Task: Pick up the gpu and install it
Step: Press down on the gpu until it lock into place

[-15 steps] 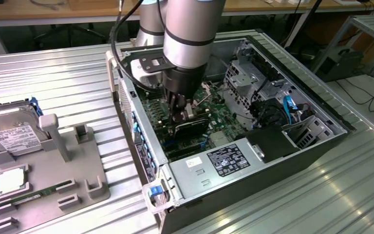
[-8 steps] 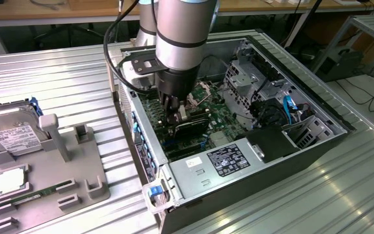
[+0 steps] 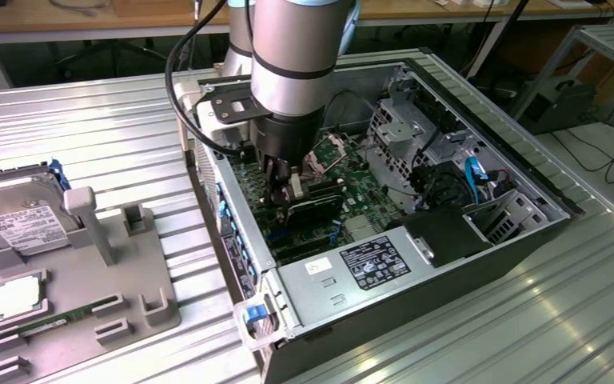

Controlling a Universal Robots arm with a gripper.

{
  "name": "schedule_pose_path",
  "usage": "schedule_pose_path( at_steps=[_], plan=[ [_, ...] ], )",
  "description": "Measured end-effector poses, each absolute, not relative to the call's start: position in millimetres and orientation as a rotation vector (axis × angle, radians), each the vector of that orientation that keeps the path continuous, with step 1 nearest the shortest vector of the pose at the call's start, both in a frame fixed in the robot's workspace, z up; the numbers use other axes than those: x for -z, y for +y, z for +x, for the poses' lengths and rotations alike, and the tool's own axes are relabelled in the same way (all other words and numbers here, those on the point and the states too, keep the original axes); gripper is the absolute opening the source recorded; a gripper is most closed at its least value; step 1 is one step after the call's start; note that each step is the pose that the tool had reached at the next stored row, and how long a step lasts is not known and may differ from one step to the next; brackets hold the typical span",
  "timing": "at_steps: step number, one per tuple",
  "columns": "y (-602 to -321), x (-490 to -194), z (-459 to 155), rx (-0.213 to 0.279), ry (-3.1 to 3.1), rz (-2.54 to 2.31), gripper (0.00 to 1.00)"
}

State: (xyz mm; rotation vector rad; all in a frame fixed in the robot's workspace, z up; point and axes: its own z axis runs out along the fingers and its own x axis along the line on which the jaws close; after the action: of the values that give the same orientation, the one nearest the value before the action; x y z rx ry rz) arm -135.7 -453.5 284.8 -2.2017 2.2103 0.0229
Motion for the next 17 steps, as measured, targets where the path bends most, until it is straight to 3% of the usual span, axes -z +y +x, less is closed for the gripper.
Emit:
schedule_pose_path(
  at_steps=[17],
  plan=[
    [-454.8,-284.5,-140.9,-0.022,2.208,-2.203,0.11]
  ],
)
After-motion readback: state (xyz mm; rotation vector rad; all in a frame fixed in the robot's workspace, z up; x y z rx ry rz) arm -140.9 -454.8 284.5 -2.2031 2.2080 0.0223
